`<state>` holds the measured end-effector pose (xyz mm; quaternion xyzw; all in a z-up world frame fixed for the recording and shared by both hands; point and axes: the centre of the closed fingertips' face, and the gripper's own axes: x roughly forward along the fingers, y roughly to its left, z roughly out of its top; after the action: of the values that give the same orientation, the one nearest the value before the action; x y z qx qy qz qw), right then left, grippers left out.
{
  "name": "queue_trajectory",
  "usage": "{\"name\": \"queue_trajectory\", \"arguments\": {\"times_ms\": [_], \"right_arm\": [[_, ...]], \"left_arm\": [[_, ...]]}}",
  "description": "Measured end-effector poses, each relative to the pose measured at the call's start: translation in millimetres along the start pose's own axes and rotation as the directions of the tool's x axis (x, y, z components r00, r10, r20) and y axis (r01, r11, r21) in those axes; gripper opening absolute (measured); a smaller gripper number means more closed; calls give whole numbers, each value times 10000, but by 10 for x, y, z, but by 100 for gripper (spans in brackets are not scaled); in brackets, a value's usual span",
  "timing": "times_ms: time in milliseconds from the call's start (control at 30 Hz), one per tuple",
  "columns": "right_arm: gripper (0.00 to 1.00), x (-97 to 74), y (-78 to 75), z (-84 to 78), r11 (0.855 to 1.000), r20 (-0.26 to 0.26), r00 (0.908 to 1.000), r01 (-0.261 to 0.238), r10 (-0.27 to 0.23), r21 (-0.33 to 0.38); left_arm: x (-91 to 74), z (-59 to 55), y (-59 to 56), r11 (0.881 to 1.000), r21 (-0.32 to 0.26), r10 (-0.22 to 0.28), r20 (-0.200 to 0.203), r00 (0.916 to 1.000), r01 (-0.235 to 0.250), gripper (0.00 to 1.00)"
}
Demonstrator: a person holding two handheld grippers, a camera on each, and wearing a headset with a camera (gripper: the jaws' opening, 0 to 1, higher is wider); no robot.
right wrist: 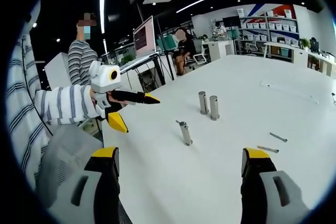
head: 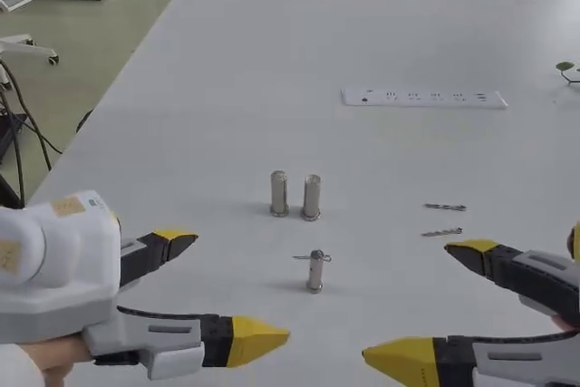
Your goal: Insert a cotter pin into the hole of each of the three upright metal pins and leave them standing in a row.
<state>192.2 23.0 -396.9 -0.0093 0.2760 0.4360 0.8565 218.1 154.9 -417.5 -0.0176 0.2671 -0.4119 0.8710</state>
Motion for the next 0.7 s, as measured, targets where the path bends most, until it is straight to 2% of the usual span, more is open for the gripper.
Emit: {"name": "queue_trajectory", "arguments": {"times_ms": [200,300,500,700], "right_arm": [[95,-32,-14,-18,9999,-46,9999,160,-160,-33],[95,-60,-22,39,9998,243,9995,208,-210,83],[94,-104,-51,98,9991,445,9983,377,-384,170],[94,-141,-78,101,9985,401,9977,541,-543,48]], "left_arm": [[33,93,109,9999,148,83,31,10000,-84,97],[48,153,191,9995,241,181,97,9998,-183,96],[91,250,330,9994,265,206,186,9996,-211,95],[166,269,434,9988,227,431,137,9990,-434,91]]}}
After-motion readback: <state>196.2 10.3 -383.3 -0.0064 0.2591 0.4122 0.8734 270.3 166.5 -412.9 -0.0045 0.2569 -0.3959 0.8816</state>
